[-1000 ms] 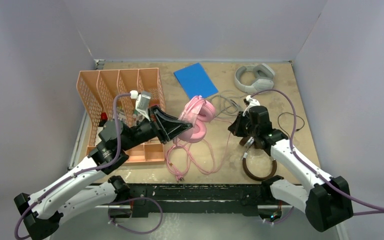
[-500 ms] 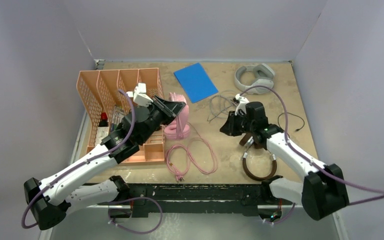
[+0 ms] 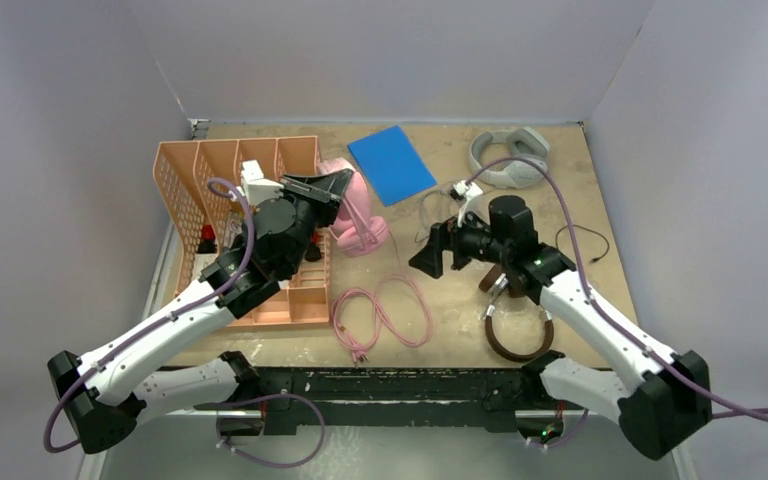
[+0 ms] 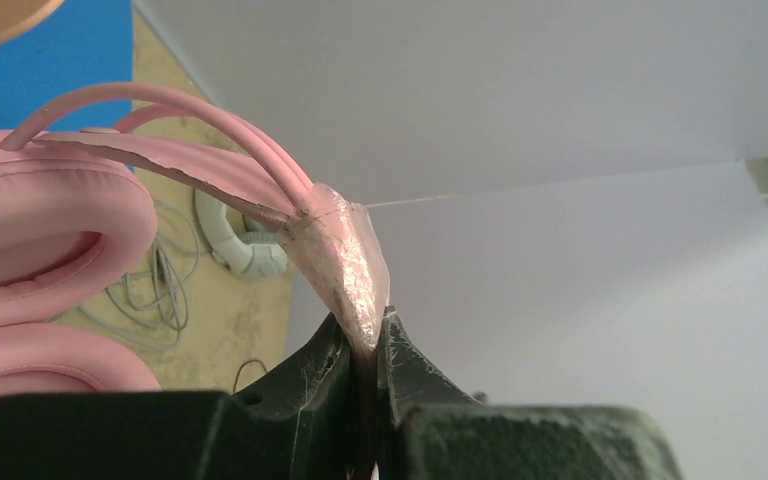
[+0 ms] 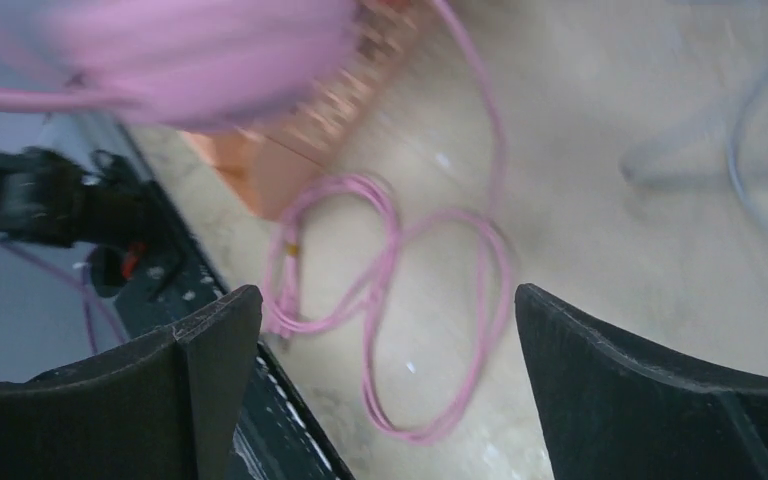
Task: Wrap the headphones
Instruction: Wrap the headphones cable around the headphones.
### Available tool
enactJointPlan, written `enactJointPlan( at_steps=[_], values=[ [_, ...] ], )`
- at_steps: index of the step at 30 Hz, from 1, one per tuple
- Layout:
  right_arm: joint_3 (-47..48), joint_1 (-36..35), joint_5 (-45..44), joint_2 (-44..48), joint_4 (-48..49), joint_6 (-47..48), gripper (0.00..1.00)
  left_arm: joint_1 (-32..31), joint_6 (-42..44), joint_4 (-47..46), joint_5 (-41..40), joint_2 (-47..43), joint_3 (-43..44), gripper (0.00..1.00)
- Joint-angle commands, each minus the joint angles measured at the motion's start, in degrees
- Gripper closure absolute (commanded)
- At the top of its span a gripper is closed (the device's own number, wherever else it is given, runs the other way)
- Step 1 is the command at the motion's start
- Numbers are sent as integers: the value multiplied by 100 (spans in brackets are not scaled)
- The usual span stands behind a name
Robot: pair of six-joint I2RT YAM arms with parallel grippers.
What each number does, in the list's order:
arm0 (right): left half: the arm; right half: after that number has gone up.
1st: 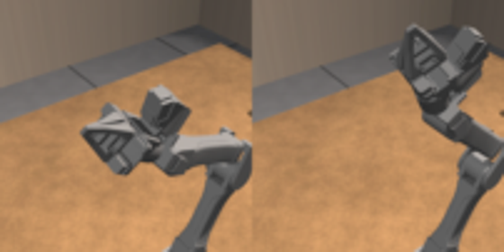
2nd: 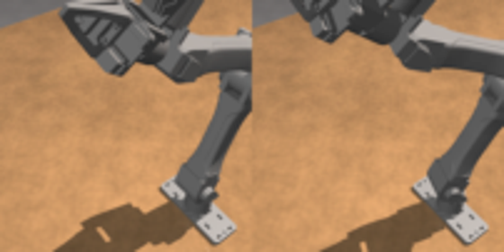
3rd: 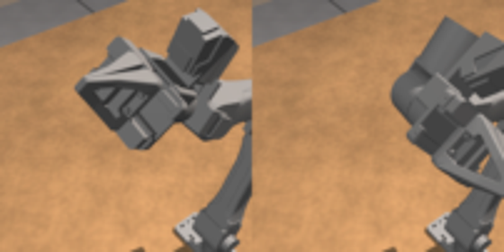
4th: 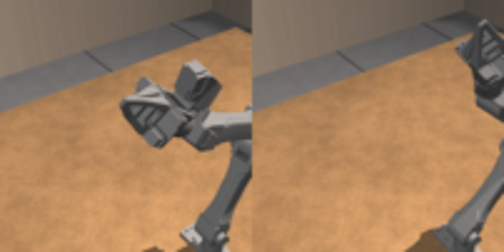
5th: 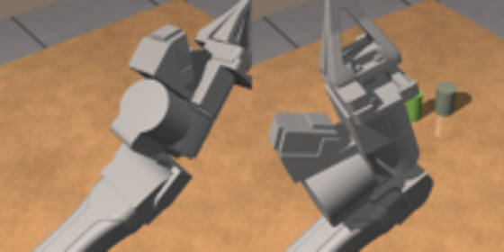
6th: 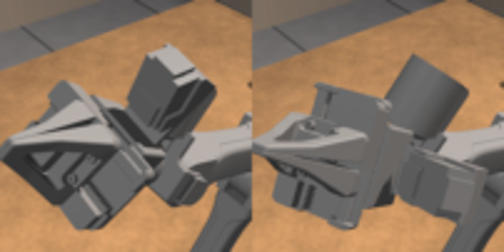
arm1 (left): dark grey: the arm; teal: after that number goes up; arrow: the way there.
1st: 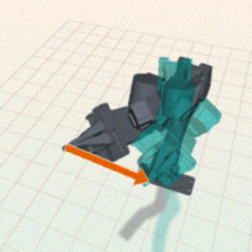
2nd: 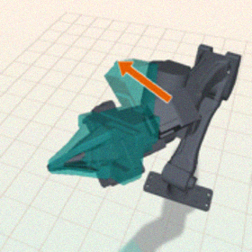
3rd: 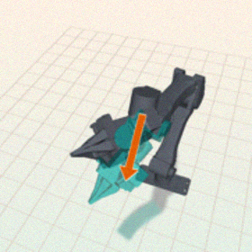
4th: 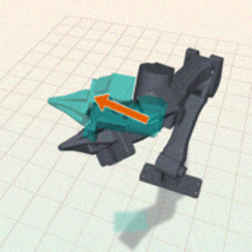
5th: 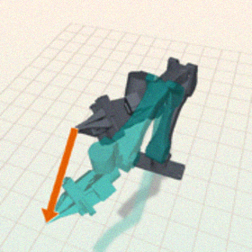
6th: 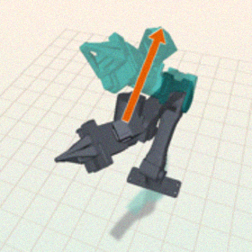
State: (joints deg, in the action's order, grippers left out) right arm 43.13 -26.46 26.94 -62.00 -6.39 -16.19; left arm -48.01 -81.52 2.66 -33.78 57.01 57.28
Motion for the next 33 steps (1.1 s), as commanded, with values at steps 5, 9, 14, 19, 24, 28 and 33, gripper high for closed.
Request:
enactJointPlan(
  at_steps=[5,9,14,19,24,28,33],
  values=[
    [1311,-1173,-537,170,999,190,1,13,-651,-816,-517,-84,227,100],
    [1712,-1836,-1721,-74,1169,393,2,16,-827,-867,-515,-46,121,100],
    [2105,-2328,-3237,-485,968,720,13,13,-971,-870,-544,-46,70,100],
    [2106,-2956,-4202,-720,1319,941,16,12,-1061,-858,-577,13,63,100],
    [2322,-3295,-4810,-970,1382,1130,9,14,-1238,-798,-587,42,-4,100],
    [2745,-3363,-5824,-1439,1148,1054,22,9,-1510,-732,-483,111,-2,100],
    [2584,-3366,-6303,-1496,1667,1140,56,12,-1779,-332,-409,114,89,100]
  ],
)
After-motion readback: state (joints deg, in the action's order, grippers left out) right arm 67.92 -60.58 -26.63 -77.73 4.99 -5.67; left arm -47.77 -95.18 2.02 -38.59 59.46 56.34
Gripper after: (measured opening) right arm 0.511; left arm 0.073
